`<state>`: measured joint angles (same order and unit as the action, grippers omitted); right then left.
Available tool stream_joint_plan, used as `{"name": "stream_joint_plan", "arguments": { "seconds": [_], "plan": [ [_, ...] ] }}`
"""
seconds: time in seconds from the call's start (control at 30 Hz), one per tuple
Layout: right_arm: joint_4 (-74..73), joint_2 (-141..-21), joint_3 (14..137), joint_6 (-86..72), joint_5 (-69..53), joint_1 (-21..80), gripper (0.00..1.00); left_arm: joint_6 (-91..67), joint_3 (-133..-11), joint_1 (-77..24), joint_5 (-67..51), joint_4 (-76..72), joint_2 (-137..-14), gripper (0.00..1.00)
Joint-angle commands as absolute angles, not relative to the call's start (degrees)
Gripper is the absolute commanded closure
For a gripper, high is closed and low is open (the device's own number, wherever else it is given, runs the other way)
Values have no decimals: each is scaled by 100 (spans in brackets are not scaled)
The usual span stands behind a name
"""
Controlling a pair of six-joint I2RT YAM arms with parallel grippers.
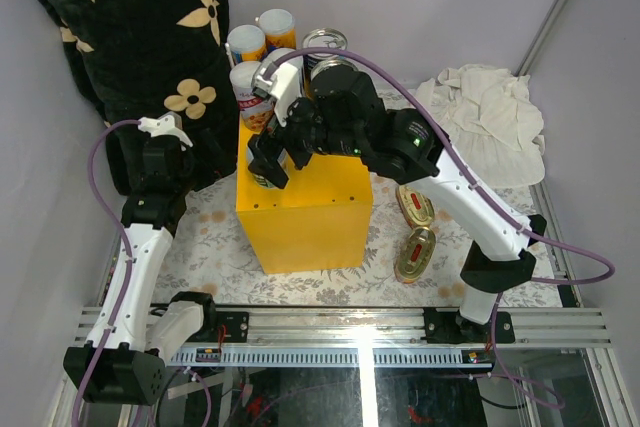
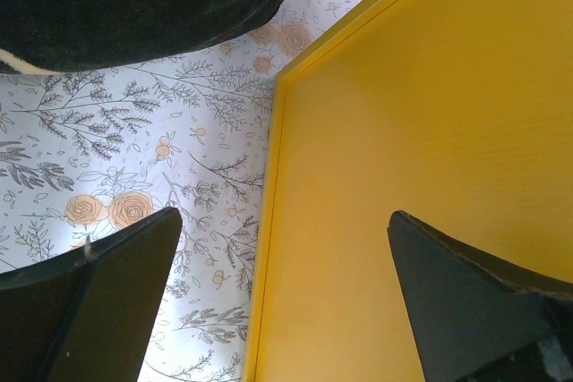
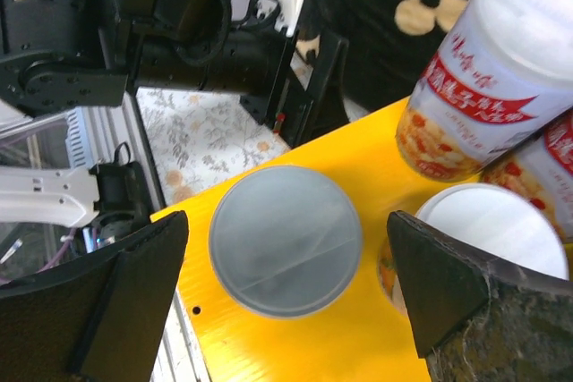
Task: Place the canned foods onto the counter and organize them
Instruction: Place the canned food on the counter.
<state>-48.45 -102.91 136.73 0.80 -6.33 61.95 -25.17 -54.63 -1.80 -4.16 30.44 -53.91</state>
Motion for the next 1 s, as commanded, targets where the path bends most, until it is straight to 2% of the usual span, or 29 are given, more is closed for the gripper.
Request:
{"name": "stream_joint_plan", "arguments": {
  "seconds": [0.0, 0.1, 0.2, 0.33, 0.47, 0.6, 0.97],
  "plan": [
    [-4020, -9873, 13703, 235, -233, 6236, 0, -2439, -5415, -123, -396, 2856, -5287, 0],
    [-3267, -8975, 12631, 336, -95, 6232, 1, -2445, -5392, -124, -320, 2856, -5248, 0],
    [-2545, -8067, 11353, 404, -249, 6233, 7, -2412, -5415, -127, -243, 2864, -5251, 0],
    [-1956, -7292, 10016, 302, -859, 6236, 26, -2405, -5449, -126, -244, 2865, -5272, 0],
    [-1788, -7210, 9473, 82, -1345, 6268, 40, -2402, -5449, -129, -263, 2865, -5308, 1],
    [-1684, -7308, 9068, 62, -1907, 6278, 40, -2399, -5415, -128, -227, 2865, -5288, 0],
    [-1573, -7954, 9274, 204, -2917, 6216, 43, -2349, -5509, -124, -142, 2900, -5352, 0]
  ]
}}
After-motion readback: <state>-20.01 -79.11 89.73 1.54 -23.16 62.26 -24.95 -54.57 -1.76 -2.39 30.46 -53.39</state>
